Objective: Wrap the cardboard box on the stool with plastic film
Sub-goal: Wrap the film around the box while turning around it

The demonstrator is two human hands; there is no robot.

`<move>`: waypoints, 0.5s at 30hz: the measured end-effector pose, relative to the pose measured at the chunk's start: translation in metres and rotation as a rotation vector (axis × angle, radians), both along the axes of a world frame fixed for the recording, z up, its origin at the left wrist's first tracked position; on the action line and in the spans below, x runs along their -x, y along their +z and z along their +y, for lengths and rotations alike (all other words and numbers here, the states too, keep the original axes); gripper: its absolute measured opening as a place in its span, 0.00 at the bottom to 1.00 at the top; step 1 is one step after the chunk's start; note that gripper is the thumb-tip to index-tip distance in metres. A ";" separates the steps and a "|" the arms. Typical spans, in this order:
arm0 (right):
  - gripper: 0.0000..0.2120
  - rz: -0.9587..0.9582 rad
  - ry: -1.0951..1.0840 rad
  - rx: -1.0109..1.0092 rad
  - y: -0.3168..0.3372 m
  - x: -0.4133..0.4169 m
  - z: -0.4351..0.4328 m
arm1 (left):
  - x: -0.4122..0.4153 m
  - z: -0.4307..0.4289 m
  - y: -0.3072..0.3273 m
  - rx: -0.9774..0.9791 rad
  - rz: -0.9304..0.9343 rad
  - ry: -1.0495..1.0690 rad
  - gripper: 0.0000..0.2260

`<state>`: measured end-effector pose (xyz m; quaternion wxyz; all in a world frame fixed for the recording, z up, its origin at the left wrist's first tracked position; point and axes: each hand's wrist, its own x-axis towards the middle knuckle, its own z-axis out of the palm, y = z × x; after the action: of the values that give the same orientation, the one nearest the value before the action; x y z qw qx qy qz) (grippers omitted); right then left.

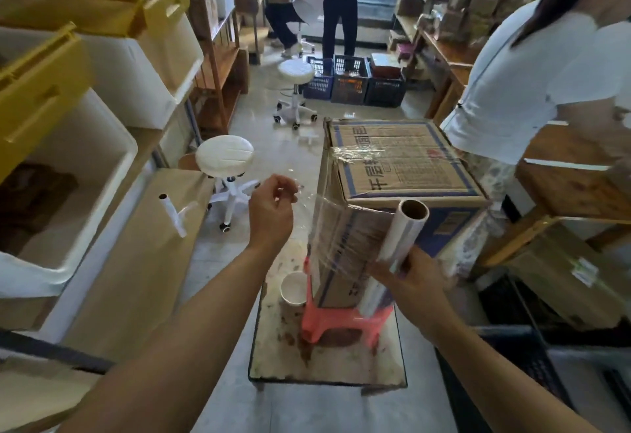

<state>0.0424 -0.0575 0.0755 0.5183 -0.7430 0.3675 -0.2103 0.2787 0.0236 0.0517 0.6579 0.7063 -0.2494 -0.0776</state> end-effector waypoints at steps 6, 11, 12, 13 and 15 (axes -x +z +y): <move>0.13 0.045 -0.071 0.050 -0.010 -0.003 0.003 | 0.012 -0.039 -0.004 0.056 -0.017 -0.076 0.11; 0.14 0.102 -0.088 0.172 -0.004 -0.003 0.002 | 0.017 -0.059 0.000 0.085 0.082 -0.049 0.10; 0.15 0.101 -0.101 0.188 -0.005 -0.003 0.001 | 0.017 -0.062 0.000 0.084 0.113 -0.031 0.10; 0.15 0.105 -0.120 0.204 -0.006 -0.003 0.001 | 0.018 -0.066 -0.001 0.073 0.132 0.009 0.11; 0.16 0.118 -0.161 0.247 -0.006 -0.003 0.000 | 0.019 -0.069 0.000 -0.012 0.133 0.121 0.10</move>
<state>0.0458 -0.0576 0.0695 0.3822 -0.7803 0.4269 -0.2507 0.2599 -0.0458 0.0516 0.6723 0.7174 -0.1613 -0.0860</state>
